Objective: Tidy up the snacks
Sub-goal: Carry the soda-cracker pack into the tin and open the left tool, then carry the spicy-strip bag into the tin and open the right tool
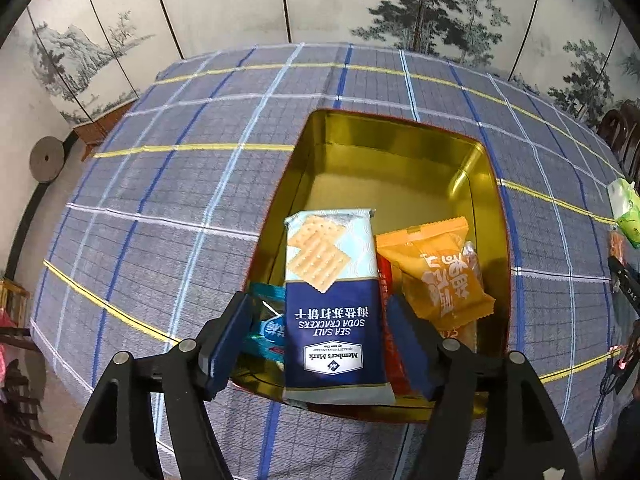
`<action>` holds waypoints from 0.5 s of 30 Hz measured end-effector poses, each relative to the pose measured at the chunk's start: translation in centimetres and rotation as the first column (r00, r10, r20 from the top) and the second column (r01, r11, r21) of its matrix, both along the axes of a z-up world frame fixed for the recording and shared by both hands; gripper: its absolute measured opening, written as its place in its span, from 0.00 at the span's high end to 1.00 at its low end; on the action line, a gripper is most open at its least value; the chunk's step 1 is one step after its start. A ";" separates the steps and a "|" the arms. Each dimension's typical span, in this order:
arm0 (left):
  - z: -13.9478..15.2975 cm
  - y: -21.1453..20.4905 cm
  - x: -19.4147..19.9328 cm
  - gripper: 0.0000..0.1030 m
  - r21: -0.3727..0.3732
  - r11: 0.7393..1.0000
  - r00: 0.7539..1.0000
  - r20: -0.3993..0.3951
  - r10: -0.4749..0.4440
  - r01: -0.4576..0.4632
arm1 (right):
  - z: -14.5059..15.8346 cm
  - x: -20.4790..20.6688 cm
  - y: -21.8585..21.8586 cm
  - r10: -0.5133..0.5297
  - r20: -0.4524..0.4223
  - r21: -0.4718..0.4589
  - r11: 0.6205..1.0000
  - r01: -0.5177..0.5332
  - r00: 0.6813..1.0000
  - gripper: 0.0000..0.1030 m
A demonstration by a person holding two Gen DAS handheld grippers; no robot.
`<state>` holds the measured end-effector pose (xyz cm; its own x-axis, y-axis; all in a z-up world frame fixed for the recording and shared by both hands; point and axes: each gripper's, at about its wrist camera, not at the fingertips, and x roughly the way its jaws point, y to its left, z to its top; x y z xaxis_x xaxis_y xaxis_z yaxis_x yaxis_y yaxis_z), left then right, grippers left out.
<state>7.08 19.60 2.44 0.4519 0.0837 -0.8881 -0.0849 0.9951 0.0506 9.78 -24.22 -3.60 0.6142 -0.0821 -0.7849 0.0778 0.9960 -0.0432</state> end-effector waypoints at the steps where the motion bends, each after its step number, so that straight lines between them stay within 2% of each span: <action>1: 0.2 0.0 -0.1 0.33 0.002 1.000 1.000 0.008 0.000 0.000 | 0.0 -0.1 0.2 -0.001 0.000 -0.003 1.000 0.001 1.000 0.62; 9: 1.7 -0.5 -1.4 0.25 0.033 0.999 0.996 0.084 -0.012 0.009 | 0.3 -0.1 0.5 -0.024 -0.013 -0.015 1.000 0.024 1.000 0.63; 15: 2.3 -0.4 -2.3 0.23 0.007 1.000 0.994 0.112 0.001 -0.002 | 1.4 -0.7 1.5 -0.018 0.002 -0.015 1.000 0.018 1.000 0.63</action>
<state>4.76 19.21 4.72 0.5485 0.0905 -0.8312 -0.0919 0.9946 0.0476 9.09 -22.73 -2.23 0.6142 -0.1053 -0.7821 0.0960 0.9937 -0.0584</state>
